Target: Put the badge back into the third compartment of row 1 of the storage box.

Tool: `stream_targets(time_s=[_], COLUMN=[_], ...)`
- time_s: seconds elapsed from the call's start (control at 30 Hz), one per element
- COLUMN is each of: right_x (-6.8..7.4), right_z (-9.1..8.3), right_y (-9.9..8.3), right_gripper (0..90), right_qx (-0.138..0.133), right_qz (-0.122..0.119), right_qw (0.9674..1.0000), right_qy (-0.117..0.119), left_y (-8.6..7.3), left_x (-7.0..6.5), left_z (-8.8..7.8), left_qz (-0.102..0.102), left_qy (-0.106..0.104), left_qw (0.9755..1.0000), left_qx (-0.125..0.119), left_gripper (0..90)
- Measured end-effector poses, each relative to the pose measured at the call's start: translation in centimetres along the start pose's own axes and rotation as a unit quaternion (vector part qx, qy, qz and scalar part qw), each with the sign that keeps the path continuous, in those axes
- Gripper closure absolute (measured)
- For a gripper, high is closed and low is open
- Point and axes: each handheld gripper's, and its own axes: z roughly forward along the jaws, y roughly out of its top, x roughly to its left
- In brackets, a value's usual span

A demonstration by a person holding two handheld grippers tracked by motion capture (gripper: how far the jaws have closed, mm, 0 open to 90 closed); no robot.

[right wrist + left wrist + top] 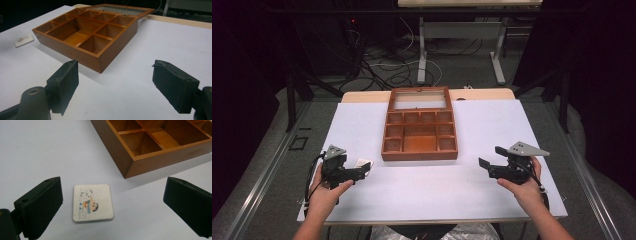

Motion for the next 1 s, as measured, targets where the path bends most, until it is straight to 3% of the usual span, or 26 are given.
stream_targets(time_s=[0.43, 0.63, 1.0], right_x=[-0.4, -0.3, -0.5], right_z=[0.2, 0.3, 0.4], right_y=[-1.2, -1.1, -1.2], right_gripper=[20.6, 20.6, 20.6], right_qx=[0.016, 0.02, 0.023], right_qz=[-0.017, -0.017, -0.013], right_qw=[0.9997, 0.9997, 0.9997], right_qy=[-0.002, -0.001, 0.0], left_y=[1.4, 2.0, 3.1], left_x=[0.0, 0.2, 0.6], left_z=[0.3, 0.9, 1.7], left_qz=[-0.009, 0.003, -0.002], left_qy=[0.017, 0.027, 0.039], left_qw=[0.9993, 0.998, 0.9958], left_qx=[0.031, 0.056, 0.083], left_gripper=[2.5, 3.9, 7.2])
